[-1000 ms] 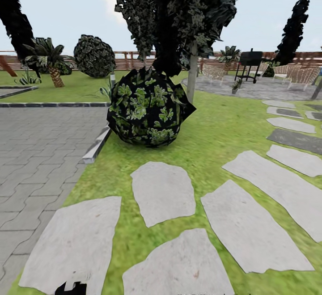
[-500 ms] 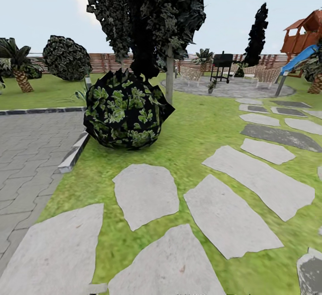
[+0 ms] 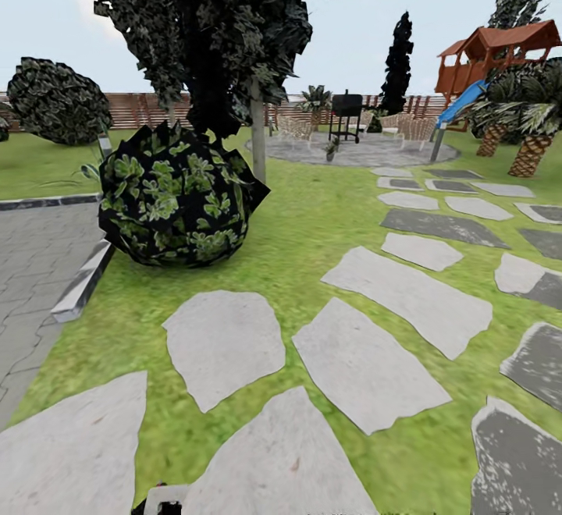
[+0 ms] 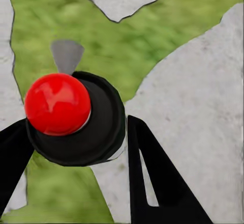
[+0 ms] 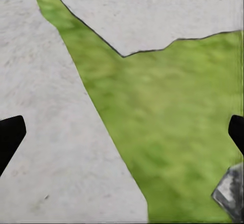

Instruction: Pick up the pesticide atomizer in the garden and spray insectifuge to fully cover both potted plants in the garden.

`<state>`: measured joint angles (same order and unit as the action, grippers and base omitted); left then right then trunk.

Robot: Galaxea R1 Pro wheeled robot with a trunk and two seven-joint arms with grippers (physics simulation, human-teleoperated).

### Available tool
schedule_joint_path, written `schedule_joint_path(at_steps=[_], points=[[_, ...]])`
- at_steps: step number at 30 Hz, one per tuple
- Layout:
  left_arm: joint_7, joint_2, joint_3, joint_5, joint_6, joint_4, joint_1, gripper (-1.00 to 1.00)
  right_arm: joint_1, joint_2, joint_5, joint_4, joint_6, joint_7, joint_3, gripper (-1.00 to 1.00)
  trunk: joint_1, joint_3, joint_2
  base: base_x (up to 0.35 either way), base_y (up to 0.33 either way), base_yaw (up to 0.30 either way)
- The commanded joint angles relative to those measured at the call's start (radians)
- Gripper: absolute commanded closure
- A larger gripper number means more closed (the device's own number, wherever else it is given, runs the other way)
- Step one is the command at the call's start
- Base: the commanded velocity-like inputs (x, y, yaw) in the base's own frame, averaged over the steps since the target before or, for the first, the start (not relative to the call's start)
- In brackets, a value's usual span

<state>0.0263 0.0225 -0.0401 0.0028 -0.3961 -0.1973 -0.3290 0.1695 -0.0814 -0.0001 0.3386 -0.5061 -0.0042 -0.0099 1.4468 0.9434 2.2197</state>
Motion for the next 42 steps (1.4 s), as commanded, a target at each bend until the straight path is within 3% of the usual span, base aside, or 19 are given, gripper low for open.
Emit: schedule_joint_path(at_steps=[1, 10, 21, 35, 42], points=[[0.000, 0.000, -0.004, 0.002, -0.003, -0.009, 0.000, 1.00, 0.001, 0.000, 0.000, -0.001, -0.003, 0.000, -0.001, -1.00, 0.000, 0.001, 0.000, 0.000, 0.000, -0.299], [0.001, 0.006, -0.003, 0.003, -0.002, -0.034, 0.021, 1.00, 0.001, 0.001, 0.000, -0.001, -0.003, 0.000, -0.001, -1.00, 0.000, 0.001, 0.000, 0.015, 0.000, -0.299], [0.000, 0.007, -0.003, -0.001, -0.001, -0.033, 0.030, 1.00, 0.001, 0.002, 0.000, -0.002, -0.003, 0.000, -0.001, -1.00, 0.000, 0.001, 0.000, 0.332, 0.000, -0.291], [0.000, 0.008, -0.003, 0.000, -0.001, -0.033, 0.030, 1.00, 0.001, 0.005, 0.000, -0.003, -0.003, 0.001, 0.001, -1.00, 0.000, 0.001, 0.000, 0.334, -0.059, -0.022], [0.000, 0.008, -0.003, -0.001, -0.001, -0.033, 0.030, 1.00, 0.001, 0.005, 0.000, -0.003, -0.003, 0.001, 0.000, -1.00, 0.000, 0.001, 0.000, 0.336, -0.007, -0.221]])
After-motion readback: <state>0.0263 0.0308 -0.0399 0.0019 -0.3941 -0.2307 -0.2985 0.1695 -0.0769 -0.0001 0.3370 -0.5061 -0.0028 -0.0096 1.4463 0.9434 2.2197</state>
